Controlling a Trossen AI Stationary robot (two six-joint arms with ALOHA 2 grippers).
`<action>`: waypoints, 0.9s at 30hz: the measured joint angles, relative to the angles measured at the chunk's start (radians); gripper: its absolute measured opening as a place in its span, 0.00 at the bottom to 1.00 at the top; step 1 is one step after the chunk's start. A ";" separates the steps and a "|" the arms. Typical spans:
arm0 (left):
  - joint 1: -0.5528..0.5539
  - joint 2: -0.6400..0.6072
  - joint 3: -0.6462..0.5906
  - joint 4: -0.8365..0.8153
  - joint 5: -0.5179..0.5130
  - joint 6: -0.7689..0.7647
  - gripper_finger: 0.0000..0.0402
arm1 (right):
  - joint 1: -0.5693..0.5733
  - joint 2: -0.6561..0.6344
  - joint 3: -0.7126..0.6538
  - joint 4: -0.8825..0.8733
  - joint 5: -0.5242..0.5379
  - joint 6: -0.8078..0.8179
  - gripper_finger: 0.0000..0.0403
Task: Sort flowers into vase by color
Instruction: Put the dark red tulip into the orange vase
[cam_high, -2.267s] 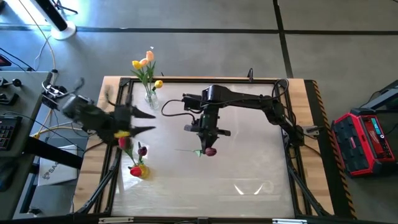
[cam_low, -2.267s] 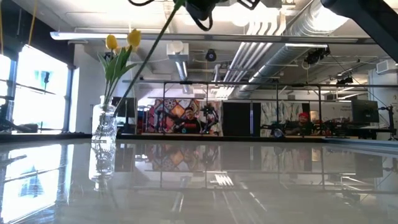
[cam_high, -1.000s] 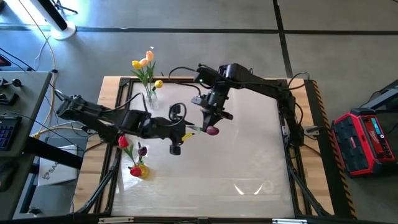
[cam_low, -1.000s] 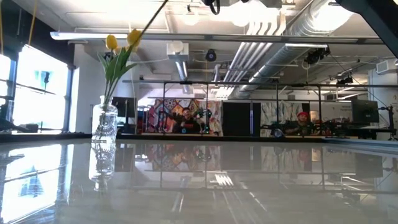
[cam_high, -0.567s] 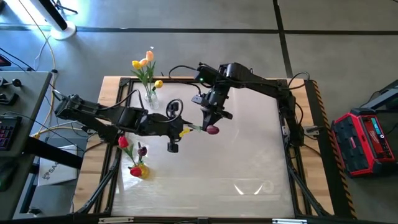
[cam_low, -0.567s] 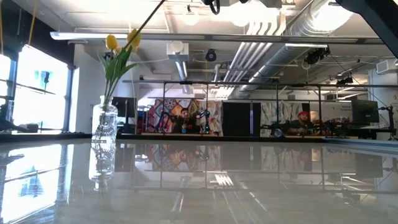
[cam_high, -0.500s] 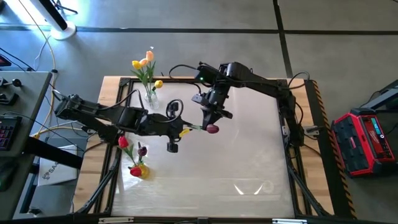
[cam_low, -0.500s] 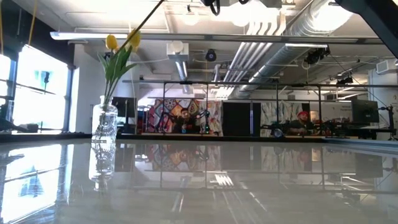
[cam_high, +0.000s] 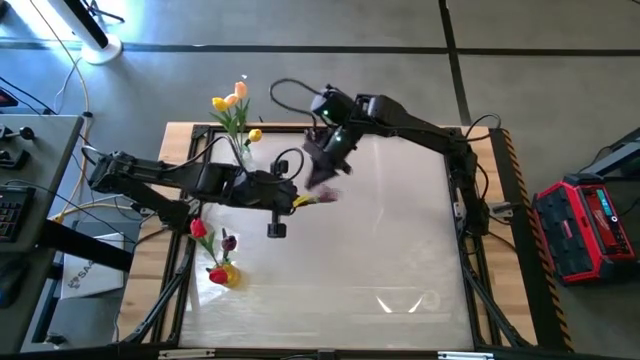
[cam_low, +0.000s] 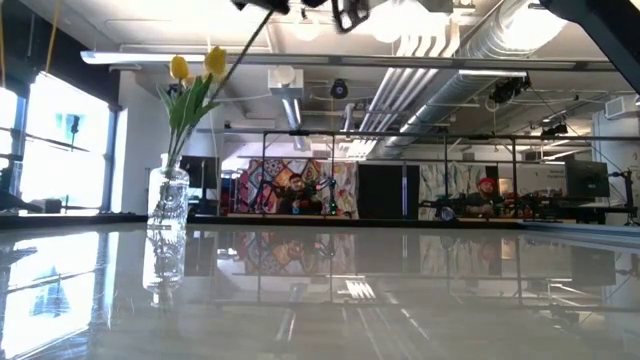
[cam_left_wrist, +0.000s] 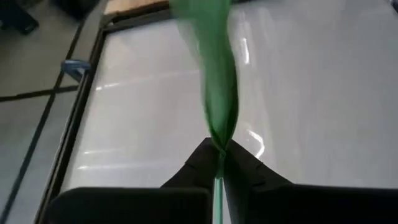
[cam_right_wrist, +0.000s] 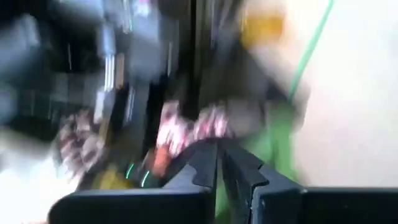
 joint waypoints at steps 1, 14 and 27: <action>0.006 0.001 0.001 0.014 0.006 -0.013 0.01 | 0.000 0.000 0.001 0.053 0.072 -0.009 0.03; 0.017 -0.013 0.003 0.034 0.057 -0.078 0.00 | -0.001 -0.054 0.008 0.429 0.204 -0.001 0.24; 0.017 -0.195 0.003 0.268 0.094 -0.162 0.00 | 0.097 -0.327 0.009 0.559 0.790 -0.469 0.27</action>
